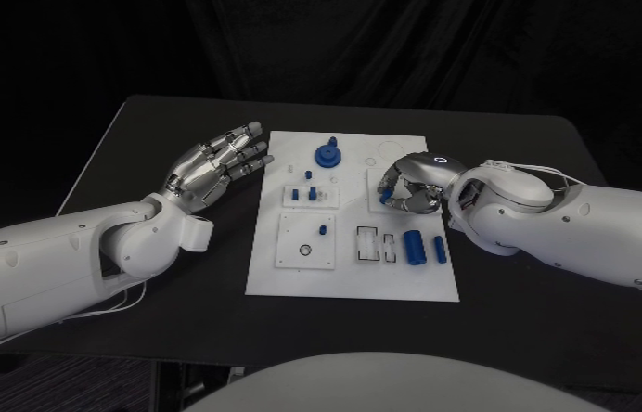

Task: Assemble the parts on the task board

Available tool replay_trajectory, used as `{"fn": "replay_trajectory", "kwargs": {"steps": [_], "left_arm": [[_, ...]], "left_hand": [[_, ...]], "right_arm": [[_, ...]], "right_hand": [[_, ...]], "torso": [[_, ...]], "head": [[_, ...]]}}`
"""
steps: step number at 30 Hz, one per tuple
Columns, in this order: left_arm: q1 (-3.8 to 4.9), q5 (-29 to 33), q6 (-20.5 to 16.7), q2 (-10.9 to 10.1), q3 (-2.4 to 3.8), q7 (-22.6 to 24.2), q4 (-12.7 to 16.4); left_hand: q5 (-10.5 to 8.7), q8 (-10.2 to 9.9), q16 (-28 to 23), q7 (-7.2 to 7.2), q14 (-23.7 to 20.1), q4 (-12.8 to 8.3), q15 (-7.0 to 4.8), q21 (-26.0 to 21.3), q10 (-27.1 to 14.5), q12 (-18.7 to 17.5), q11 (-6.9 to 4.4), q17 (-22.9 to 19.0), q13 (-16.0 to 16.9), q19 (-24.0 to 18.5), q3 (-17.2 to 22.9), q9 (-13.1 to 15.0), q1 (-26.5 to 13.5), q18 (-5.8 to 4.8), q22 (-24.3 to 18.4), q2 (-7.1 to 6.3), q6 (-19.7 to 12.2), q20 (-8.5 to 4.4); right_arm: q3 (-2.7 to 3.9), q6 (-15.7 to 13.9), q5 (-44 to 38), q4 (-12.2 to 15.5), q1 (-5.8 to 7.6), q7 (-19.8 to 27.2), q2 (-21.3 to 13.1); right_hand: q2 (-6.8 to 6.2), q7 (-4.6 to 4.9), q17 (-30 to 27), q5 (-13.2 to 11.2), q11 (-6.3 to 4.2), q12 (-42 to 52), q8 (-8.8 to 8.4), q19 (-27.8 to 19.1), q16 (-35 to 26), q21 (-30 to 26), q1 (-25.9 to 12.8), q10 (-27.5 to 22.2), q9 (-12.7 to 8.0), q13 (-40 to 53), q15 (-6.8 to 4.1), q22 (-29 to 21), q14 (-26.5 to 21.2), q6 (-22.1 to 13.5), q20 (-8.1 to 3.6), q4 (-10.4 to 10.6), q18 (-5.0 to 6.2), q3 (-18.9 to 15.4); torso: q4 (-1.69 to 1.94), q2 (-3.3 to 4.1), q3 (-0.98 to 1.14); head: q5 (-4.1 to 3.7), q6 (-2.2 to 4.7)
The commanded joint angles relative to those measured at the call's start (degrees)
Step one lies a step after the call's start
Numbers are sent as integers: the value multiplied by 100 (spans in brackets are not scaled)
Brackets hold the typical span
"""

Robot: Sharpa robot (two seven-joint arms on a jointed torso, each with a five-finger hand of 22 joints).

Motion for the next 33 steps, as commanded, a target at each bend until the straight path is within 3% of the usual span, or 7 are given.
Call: {"fn": "replay_trajectory", "kwargs": {"steps": [1,18,27,33], "left_arm": [[-18,15,87,16,5,106,2],[-95,15,103,9,6,100,9],[-115,15,83,-13,6,99,22],[-124,15,83,-7,6,113,15]], "left_hand": [[31,27,29,9,-19,-5,23,-7,4,18,23,8,9,2,34,1,-34,-61,-1,8,35,-3],[31,33,31,29,-20,-9,23,-6,5,19,13,8,9,5,47,3,-36,-62,-4,6,45,-2],[30,35,35,31,-18,-10,24,-5,6,24,14,9,10,8,54,3,-36,-62,-2,5,48,-2],[29,36,36,31,-18,-11,25,-4,9,31,16,9,11,11,57,4,-38,-62,0,4,50,-2]], "right_arm": [[3,-327,-10,-4,-15,78,6],[6,-917,195,185,-12,234,-113],[10,-924,243,777,131,191,-330],[10,-726,261,1239,181,323,-306]], "right_hand": [[12,-13,13,27,-11,52,55,54,39,58,69,84,31,21,-2,709,42,100,-18,-22,-57,55],[1,-161,57,-127,-138,109,295,86,42,165,9,346,292,94,-106,721,101,555,-113,-41,-70,16],[-3,-178,68,-154,-147,79,326,97,45,198,-2,357,339,86,-114,727,111,598,-122,-33,-76,1],[-27,-187,87,-132,-158,66,336,105,53,222,5,387,367,84,-123,732,123,607,-130,-45,-80,-8]], "torso": [[-1,0,1],[-1,-1,2],[4,-3,-2],[-2,-1,-4]], "head": [[1,-1],[48,-1],[61,-1],[88,-1]]}}
